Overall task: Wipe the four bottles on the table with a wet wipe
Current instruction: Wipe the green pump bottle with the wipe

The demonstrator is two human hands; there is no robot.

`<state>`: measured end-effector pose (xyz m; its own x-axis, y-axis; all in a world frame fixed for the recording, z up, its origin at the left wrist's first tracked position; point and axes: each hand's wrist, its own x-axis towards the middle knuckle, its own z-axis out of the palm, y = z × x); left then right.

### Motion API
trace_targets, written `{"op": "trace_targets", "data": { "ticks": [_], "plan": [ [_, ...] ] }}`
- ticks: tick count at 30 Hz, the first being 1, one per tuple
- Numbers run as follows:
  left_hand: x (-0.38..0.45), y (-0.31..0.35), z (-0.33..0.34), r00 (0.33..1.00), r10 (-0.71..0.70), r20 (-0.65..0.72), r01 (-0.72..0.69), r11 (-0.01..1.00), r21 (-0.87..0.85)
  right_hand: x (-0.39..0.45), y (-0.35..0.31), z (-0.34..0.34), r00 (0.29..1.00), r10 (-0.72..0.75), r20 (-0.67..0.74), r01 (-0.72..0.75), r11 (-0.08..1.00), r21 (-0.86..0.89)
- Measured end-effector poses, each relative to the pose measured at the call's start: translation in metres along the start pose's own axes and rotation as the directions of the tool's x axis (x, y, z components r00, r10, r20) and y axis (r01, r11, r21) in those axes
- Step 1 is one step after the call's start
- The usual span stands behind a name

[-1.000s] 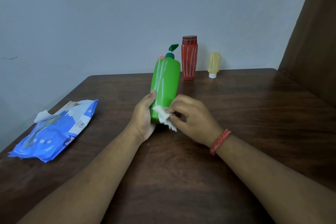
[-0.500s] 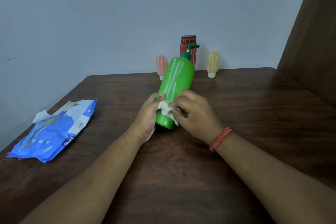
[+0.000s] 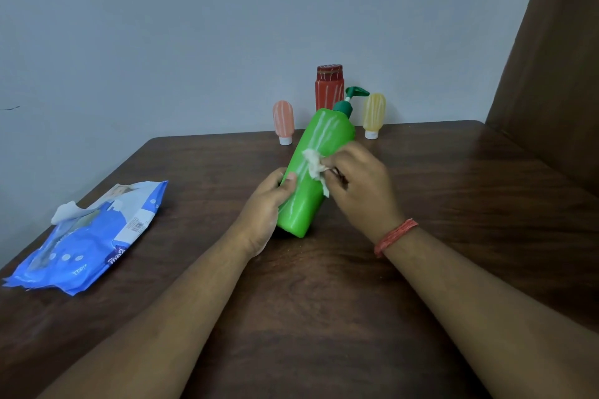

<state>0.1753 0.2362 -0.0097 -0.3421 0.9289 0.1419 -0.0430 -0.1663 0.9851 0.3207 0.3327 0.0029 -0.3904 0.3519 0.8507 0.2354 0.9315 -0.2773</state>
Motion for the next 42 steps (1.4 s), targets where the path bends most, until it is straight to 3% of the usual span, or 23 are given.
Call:
{"op": "trace_targets", "data": {
  "ticks": [4, 7, 11, 15, 19, 24, 28, 33, 37, 42],
  "plan": [
    [-0.001, 0.001, 0.001, 1.000, 0.015, 0.008, -0.015, 1.000, 0.017, -0.001, 0.003, -0.002, 0.996, -0.077, 0.043, 0.077, 0.997, -0.002],
    [-0.001, 0.001, 0.002, 0.999, 0.034, 0.038, -0.037, 0.995, 0.095, 0.007, 0.014, -0.009, 0.996, 0.040, -0.082, -0.043, 0.999, -0.030],
    [-0.003, 0.002, 0.001, 0.995, 0.073, 0.064, -0.083, 0.984, 0.160, 0.006, 0.018, -0.014, 0.999, 0.009, -0.052, -0.011, 1.000, -0.028],
    [-0.003, 0.001, -0.001, 0.989, 0.100, 0.107, -0.128, 0.946, 0.297, 0.012, 0.025, -0.023, 0.968, 0.168, -0.185, -0.171, 0.985, -0.001],
    [-0.002, 0.000, -0.003, 0.985, 0.111, 0.131, -0.150, 0.926, 0.346, 0.011, 0.023, -0.023, 0.979, 0.121, -0.161, -0.125, 0.992, -0.014],
    [-0.003, 0.002, -0.002, 0.979, 0.120, 0.164, -0.182, 0.875, 0.448, 0.015, 0.028, -0.032, 0.910, 0.289, -0.297, -0.297, 0.955, 0.017],
    [-0.004, 0.004, -0.001, 0.976, 0.141, 0.167, -0.204, 0.861, 0.467, 0.013, 0.022, -0.028, 0.968, 0.165, -0.190, -0.166, 0.986, 0.007],
    [-0.008, 0.009, 0.003, 0.966, 0.167, 0.197, -0.249, 0.804, 0.540, 0.019, 0.025, -0.037, 0.925, 0.234, -0.299, -0.242, 0.970, 0.012],
    [-0.008, 0.009, 0.003, 0.969, 0.170, 0.180, -0.242, 0.807, 0.539, 0.016, 0.021, -0.031, 0.986, 0.090, -0.139, -0.102, 0.992, -0.076],
    [-0.007, 0.009, 0.005, 0.965, 0.179, 0.190, -0.256, 0.781, 0.569, 0.018, 0.025, -0.035, 0.946, 0.180, -0.271, -0.199, 0.979, -0.044]
  ]
}}
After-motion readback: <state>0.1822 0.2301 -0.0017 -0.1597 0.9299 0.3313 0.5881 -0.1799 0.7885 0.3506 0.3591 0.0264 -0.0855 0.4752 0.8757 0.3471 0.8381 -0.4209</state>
